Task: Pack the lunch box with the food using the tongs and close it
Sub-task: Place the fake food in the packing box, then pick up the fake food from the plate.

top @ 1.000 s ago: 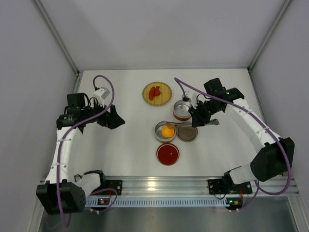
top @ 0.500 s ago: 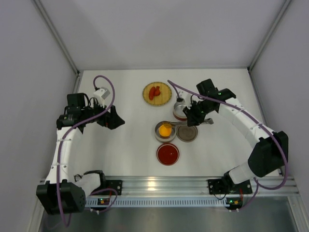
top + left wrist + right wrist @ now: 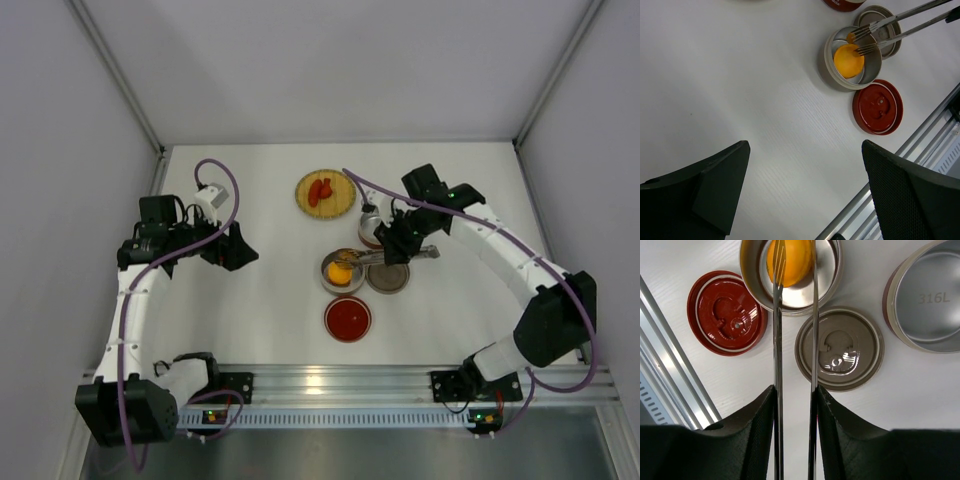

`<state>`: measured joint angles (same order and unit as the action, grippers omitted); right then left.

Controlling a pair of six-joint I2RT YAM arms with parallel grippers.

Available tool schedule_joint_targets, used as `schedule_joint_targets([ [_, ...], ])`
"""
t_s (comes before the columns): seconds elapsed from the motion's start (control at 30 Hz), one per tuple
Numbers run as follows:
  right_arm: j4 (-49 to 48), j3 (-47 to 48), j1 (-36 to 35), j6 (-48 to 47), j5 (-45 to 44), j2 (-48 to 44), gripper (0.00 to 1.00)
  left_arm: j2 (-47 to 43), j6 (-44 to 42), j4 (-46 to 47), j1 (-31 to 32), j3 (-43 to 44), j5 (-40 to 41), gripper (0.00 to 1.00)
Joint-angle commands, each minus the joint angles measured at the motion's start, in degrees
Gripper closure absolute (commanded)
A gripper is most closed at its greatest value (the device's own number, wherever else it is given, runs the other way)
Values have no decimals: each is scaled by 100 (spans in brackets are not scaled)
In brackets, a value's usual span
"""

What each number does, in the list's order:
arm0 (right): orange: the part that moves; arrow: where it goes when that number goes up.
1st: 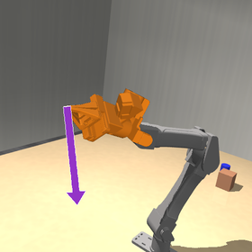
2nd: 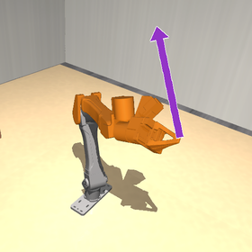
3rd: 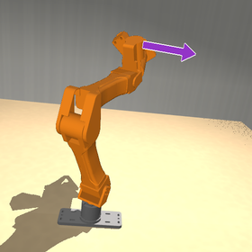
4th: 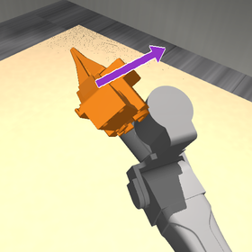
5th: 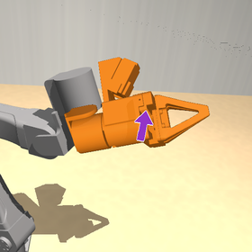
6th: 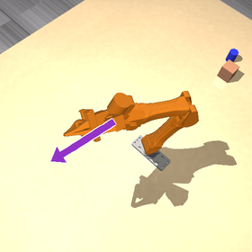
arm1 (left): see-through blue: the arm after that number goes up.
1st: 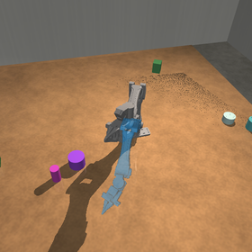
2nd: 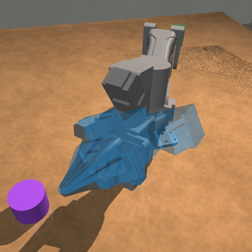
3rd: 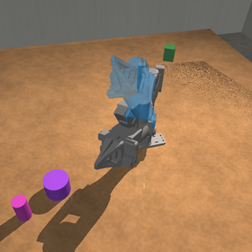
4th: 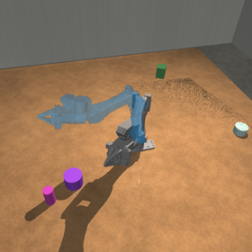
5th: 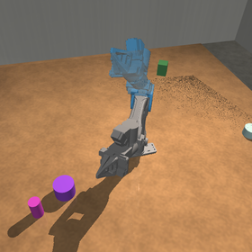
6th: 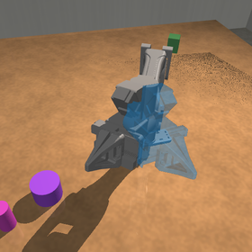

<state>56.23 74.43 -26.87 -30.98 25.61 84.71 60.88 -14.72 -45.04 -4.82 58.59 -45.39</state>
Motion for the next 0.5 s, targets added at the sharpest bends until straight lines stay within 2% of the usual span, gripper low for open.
schedule_joint_targets([
  [0.0,-147,536,-99,171,67,-165,63,-129,-110,-14,7,12,-76,2],
  [0.27,-234,1495,-90,662,-81,-7,59,-156,-136,-49,-1,56,-32,2],
  [0.47,-1508,1811,-81,2138,-888,537,60,-94,57,126,7,56,91,2],
])
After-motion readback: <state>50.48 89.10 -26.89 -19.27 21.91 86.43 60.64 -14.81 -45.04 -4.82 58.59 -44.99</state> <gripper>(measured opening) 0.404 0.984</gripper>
